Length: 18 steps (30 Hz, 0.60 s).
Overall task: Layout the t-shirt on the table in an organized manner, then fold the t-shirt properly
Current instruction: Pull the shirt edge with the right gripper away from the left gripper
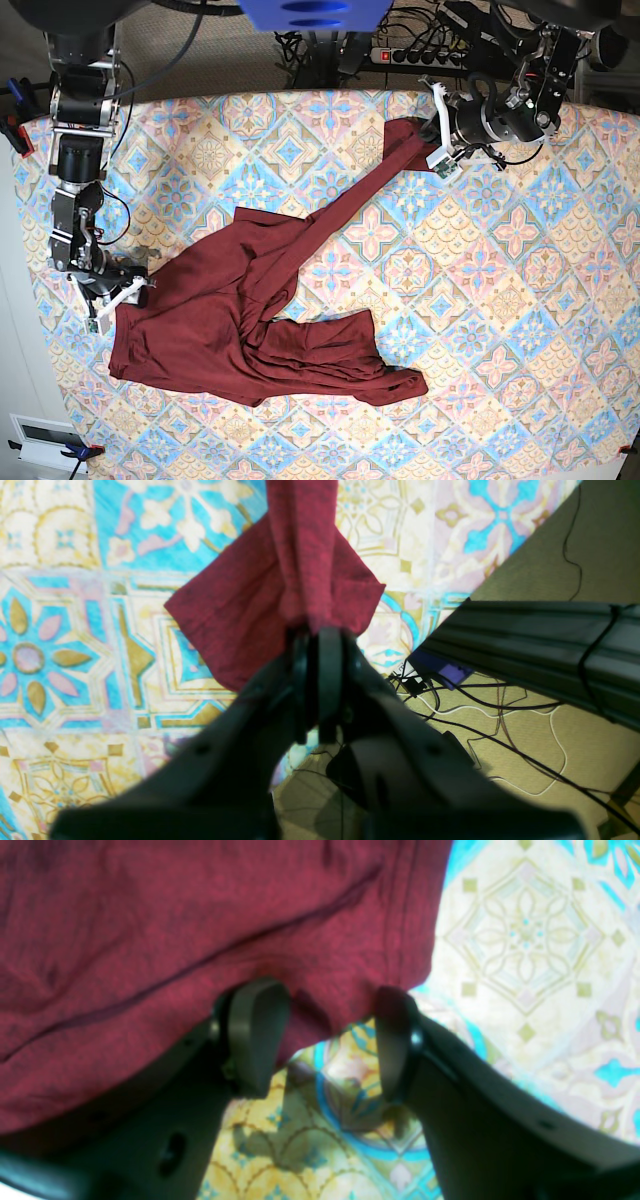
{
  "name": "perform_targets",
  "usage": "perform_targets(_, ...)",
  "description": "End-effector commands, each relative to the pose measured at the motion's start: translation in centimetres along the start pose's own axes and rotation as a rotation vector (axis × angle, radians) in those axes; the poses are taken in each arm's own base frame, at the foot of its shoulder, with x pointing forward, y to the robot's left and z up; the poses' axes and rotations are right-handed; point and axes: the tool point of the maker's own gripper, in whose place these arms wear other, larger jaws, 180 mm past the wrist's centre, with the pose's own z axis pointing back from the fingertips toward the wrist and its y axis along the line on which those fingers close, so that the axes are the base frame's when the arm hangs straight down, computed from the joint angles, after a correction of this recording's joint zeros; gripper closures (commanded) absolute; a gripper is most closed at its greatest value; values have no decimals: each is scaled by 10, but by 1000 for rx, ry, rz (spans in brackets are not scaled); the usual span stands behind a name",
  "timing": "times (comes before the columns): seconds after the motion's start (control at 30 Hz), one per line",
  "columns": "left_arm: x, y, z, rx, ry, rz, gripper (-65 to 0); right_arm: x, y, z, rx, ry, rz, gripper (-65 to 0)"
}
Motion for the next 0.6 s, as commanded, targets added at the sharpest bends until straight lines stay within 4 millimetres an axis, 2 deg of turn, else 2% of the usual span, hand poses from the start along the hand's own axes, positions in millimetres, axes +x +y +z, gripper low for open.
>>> perform_targets(0.0, 7, 2, 5, 6, -24, -16, 0, 30, -4, 6, -2, -74, 1, -307)
perform_targets(0.07, 7, 2, 5, 6, -24, -16, 0, 27, 7, 1, 20, -73, -13, -307)
perform_targets(0.23, 6, 2, 5, 6, -23, -15, 0, 2, 19, -13, 44, -20, -61, -307)
perform_targets(0.57, 4, 7, 7, 17, -12, -27, 0, -1, 54, -25, 102, -40, -81, -295)
